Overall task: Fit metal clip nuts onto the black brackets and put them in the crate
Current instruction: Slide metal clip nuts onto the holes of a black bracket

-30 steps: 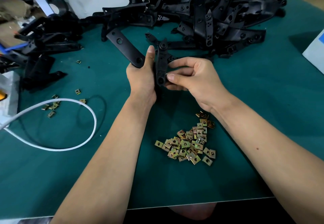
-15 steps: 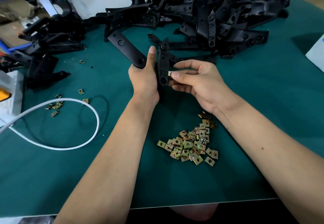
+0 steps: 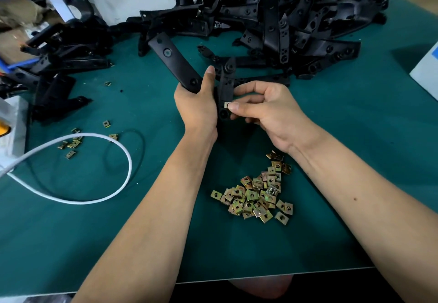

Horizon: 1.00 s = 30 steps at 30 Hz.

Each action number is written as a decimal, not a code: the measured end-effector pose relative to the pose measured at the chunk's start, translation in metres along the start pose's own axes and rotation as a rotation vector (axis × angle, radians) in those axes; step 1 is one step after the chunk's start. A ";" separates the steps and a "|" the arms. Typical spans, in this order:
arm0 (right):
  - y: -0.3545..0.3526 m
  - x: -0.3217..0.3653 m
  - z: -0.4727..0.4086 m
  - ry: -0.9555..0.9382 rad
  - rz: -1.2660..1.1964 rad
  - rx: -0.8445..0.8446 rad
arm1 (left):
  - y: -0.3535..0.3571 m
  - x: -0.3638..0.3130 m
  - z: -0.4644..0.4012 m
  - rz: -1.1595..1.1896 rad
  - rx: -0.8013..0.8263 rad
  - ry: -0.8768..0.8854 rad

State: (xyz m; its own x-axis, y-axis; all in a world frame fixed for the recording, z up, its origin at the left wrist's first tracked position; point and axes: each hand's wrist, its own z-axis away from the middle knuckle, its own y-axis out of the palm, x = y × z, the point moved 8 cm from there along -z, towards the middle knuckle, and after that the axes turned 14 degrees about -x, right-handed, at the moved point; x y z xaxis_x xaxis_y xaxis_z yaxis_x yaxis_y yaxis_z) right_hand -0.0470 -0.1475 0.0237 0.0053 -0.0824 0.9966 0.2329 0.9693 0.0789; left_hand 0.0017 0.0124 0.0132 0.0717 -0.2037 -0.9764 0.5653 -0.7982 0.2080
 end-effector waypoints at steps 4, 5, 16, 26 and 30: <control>0.001 0.003 -0.001 -0.051 0.022 0.001 | -0.007 -0.009 0.003 -0.038 -0.109 0.129; 0.001 0.002 -0.002 -0.065 0.038 -0.009 | -0.009 -0.011 0.004 -0.047 -0.137 0.159; -0.010 0.010 -0.010 -0.166 0.319 0.036 | -0.010 -0.021 0.011 -0.100 -0.198 0.279; -0.031 0.015 0.001 -0.187 0.945 0.511 | -0.016 -0.011 -0.001 -0.023 -0.175 0.153; -0.021 0.010 0.014 -0.178 1.079 0.650 | -0.016 -0.011 -0.002 -0.022 -0.172 0.140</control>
State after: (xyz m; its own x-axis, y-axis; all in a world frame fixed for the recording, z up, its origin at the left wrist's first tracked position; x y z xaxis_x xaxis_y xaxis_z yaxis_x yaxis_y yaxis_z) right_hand -0.0651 -0.1654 0.0325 -0.2483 0.7992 0.5473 -0.3261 0.4631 -0.8241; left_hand -0.0061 0.0285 0.0204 0.1644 -0.0971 -0.9816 0.6988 -0.6909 0.1854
